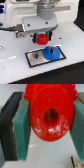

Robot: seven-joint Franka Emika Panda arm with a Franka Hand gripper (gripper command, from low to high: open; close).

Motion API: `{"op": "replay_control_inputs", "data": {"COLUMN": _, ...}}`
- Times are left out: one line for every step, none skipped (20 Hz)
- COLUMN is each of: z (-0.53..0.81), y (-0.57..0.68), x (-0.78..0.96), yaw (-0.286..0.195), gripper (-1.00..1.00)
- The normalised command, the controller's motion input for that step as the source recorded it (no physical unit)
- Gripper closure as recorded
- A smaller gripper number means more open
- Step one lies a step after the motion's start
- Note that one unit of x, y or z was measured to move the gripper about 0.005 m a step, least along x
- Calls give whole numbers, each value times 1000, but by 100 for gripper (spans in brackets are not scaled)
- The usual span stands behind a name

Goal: Insert the blue gear onto the right peg, followed by the red gear

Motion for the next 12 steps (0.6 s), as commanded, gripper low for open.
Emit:
{"op": "replay_control_inputs", "data": {"z": 95, "y": 49, "x": 148, "yaw": 0, "gripper": 100}}
{"op": "replay_control_inputs", "data": {"z": 159, "y": 60, "x": 102, "yaw": 0, "gripper": 100}}
{"op": "replay_control_inputs", "data": {"z": -14, "y": 73, "x": 58, "yaw": 0, "gripper": 100}}
{"op": "replay_control_inputs", "data": {"z": -15, "y": 66, "x": 31, "yaw": 0, "gripper": 100}}
{"op": "replay_control_inputs", "data": {"z": 0, "y": 0, "x": 6, "yaw": 0, "gripper": 100}}
{"op": "replay_control_inputs", "data": {"z": 20, "y": 0, "x": 14, "yaw": 0, "gripper": 100}}
{"op": "replay_control_inputs", "data": {"z": 263, "y": 26, "x": 260, "yaw": 0, "gripper": 100}}
{"op": "replay_control_inputs", "data": {"z": 351, "y": 54, "x": 306, "yaw": 0, "gripper": 100}}
{"op": "replay_control_inputs", "data": {"z": 389, "y": 66, "x": 360, "yaw": 0, "gripper": 100}}
{"op": "replay_control_inputs", "data": {"z": 417, "y": 71, "x": 391, "yaw": 0, "gripper": 100}}
{"op": "replay_control_inputs", "data": {"z": 380, "y": 77, "x": 443, "yaw": 0, "gripper": 100}}
{"op": "replay_control_inputs", "data": {"z": 440, "y": 89, "x": 471, "yaw": 0, "gripper": 100}}
